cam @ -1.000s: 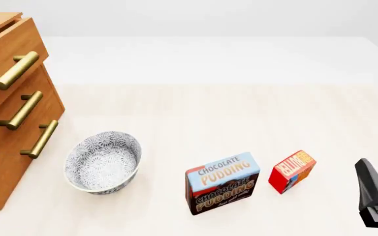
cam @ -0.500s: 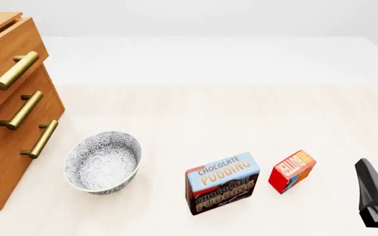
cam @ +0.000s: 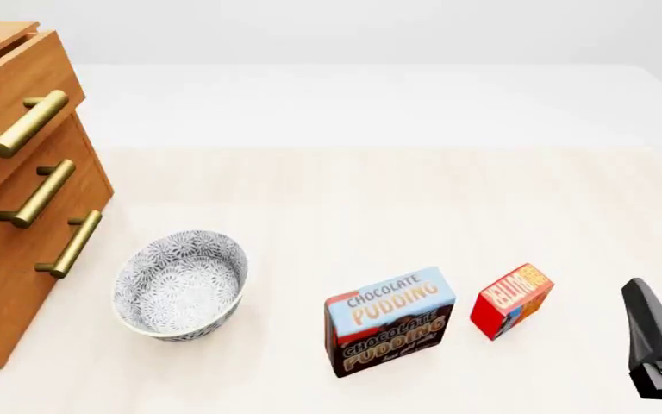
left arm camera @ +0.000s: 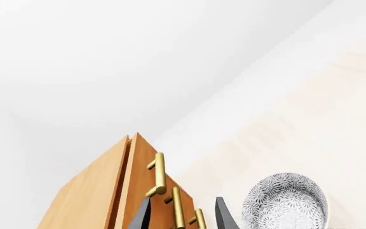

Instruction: Put the butter at the back in the top drawer of the cabinet and close it.

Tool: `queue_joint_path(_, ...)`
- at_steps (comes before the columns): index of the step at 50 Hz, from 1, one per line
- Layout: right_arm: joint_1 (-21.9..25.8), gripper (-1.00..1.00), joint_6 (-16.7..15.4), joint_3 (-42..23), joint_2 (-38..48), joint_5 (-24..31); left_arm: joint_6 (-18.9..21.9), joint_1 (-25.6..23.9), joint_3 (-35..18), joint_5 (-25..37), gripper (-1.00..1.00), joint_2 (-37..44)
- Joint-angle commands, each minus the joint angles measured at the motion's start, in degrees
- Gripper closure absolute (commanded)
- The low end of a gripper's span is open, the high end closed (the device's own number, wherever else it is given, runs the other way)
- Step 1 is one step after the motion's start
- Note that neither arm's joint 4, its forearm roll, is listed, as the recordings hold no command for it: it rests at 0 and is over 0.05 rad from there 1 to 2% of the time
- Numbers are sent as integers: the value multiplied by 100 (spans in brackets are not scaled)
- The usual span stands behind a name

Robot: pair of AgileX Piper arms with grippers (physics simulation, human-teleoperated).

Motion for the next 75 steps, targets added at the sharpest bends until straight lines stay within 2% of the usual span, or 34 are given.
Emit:
queue_joint_path(1,0,-100,0,0,0,0,290,11,35,-128,-100,175)
queue_joint_path(4,0,-100,0,0,0,0,282,63,-90,-123,-100,329)
queue_joint_path(12,0,-100,0,0,0,0,505,106,50,-283,-100,366)
queue_joint_path(21,0,-100,0,0,0,0,627,191,-137,-201,-100,445)
queue_joint_path(24,0,-100,0,0,0,0,694,204,19,-391,-100,512)
queue_joint_path(32,0,-100,0,0,0,0,818,148,-49,-415,-100,635)
queue_joint_path(36,0,-100,0,0,0,0,927,193,78,-541,-100,658)
queue_joint_path(41,0,-100,0,0,0,0,988,202,-154,-429,-100,776)
queue_joint_path(48,0,-100,0,0,0,0,1176,227,-14,-576,-100,826)
queue_joint_path(61,0,-100,0,0,0,0,1428,318,-140,-582,-100,1062)
queue_joint_path(66,0,-100,0,0,0,0,1520,360,122,-730,-100,1057)
queue_joint_path(68,0,-100,0,0,0,0,1538,363,2,-628,-100,1084)
queue_joint_path(75,0,-100,0,0,0,0,1651,346,144,-718,-100,1055)
